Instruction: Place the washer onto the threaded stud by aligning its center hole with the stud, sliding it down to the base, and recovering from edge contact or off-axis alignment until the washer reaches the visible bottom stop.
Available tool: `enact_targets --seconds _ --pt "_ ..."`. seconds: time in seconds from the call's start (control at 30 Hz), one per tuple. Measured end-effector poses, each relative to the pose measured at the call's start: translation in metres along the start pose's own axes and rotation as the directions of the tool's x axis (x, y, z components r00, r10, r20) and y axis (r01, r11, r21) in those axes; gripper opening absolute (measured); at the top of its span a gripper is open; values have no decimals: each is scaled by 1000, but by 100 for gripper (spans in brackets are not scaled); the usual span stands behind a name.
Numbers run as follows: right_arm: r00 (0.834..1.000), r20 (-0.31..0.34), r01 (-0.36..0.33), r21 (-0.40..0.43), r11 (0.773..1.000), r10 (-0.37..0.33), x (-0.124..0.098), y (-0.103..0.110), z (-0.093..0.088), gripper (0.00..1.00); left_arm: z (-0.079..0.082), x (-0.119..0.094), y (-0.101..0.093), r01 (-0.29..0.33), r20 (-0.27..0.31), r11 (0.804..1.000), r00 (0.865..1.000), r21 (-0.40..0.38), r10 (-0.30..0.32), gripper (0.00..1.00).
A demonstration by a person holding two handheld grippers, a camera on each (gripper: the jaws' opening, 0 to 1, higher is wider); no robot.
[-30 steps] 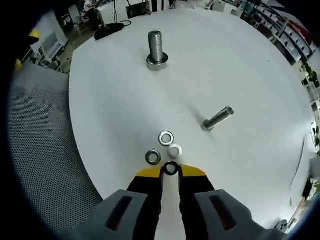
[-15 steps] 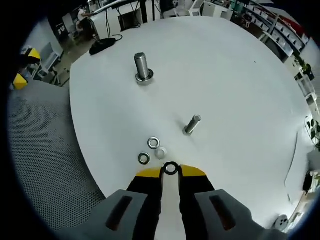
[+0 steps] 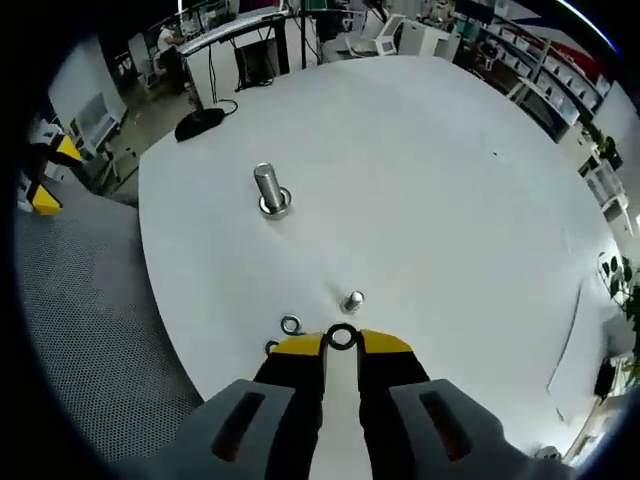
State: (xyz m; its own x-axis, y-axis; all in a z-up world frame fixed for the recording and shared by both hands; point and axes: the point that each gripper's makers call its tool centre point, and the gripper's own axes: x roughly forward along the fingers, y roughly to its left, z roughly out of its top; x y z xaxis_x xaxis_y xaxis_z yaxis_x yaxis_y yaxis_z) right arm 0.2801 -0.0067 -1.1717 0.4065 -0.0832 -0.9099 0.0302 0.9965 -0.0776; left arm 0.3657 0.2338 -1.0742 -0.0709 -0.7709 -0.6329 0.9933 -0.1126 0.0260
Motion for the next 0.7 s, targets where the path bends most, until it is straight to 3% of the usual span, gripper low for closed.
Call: enact_targets --seconds 0.4,0.7 --pt "1000 26 4 -11 1000 -3 11 -5 21 14 0 0 -1 2 -4 1000 1000 4 -2 25" --pt "1000 4 16 -14 1000 -16 19 -12 16 14 -1 0 -1 0 -5 1000 1000 3 0 25"
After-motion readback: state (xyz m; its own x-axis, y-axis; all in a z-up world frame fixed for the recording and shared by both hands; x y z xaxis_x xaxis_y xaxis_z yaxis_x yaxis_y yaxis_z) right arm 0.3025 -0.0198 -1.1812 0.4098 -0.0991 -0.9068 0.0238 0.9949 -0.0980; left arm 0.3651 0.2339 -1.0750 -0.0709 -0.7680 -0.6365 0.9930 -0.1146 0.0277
